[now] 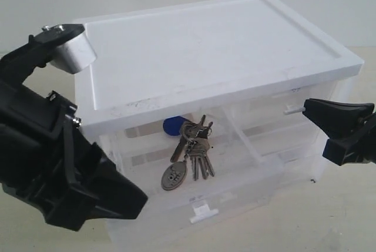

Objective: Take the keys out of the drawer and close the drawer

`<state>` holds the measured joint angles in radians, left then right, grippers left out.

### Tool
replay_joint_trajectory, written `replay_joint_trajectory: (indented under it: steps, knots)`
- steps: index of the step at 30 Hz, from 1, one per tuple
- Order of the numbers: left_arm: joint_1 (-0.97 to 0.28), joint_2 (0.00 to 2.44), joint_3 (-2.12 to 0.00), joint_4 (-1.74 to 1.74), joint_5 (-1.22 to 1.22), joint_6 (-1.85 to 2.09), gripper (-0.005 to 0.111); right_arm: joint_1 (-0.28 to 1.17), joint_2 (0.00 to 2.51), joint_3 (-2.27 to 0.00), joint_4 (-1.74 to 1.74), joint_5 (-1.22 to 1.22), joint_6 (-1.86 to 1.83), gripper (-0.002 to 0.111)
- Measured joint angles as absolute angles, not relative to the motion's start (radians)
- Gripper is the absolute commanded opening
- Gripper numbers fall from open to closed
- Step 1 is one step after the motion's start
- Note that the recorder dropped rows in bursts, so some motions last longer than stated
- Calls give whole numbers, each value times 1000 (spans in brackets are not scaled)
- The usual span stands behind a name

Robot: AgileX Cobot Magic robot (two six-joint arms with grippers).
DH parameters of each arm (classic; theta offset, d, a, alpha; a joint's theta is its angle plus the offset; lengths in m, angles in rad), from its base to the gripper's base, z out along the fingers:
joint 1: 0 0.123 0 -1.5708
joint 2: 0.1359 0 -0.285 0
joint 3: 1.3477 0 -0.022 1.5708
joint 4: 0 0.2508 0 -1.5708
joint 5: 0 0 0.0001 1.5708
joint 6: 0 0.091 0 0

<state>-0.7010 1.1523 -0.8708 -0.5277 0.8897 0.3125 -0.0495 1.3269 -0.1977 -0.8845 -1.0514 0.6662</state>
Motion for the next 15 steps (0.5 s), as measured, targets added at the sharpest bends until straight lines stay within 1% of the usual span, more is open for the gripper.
replay_joint_trajectory:
  steps: [4,8,11,15]
  knots:
    - [-701,1156,-865,-620,873,395,54,-49,1327,-198,-880,-1051,668,0]
    - [-701,1158,-865,-628,866,417,54,-49,1327,-198,-880,-1051,669,0]
    - [-701,1158,-865,-585,876,406,54,-49,1327,-198,-882,-1051,672,0]
    - [-701,1158,-868,-407,880,274,54,-49,1327,-198,-892,-1051,677,0]
